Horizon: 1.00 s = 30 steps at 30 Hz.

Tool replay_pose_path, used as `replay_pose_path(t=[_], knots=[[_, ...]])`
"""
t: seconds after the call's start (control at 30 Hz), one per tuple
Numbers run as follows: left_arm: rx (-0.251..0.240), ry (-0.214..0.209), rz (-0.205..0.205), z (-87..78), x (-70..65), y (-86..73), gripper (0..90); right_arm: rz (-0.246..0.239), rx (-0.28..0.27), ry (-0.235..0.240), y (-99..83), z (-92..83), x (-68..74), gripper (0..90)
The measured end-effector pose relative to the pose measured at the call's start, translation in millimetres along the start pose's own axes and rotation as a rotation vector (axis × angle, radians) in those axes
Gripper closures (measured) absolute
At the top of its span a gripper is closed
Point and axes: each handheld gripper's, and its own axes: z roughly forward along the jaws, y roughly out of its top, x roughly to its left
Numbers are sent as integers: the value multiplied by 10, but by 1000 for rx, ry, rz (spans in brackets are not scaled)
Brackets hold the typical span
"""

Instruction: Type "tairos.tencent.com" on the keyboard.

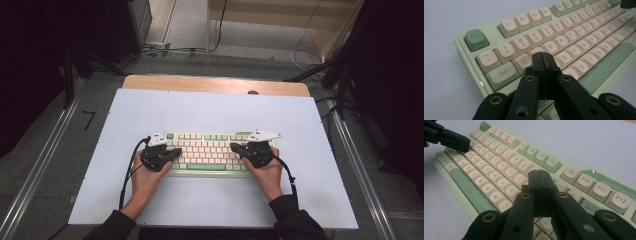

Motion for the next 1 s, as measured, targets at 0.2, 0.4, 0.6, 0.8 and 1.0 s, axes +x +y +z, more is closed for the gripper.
replay_pose_path(t=[0.2, 0.4, 0.6, 0.8, 1.0], knots=[[-56, -1, -6, -45, -8, 2, 900, 2, 2, 2, 0, 8, 13, 873], [-86, 9, 7, -53, -29, -4, 900, -7, 16, 7, -14, 54, 32, 874], [-97, 1, -11, -44, -13, -9, 900, -12, 26, 9, -19, 104, 56, 874], [-96, 0, -8, -37, -24, -8, 900, -17, 30, 15, -7, 154, 85, 874], [-101, 0, -7, -41, -23, -6, 900, -25, 34, 22, 13, 233, 111, 874]])
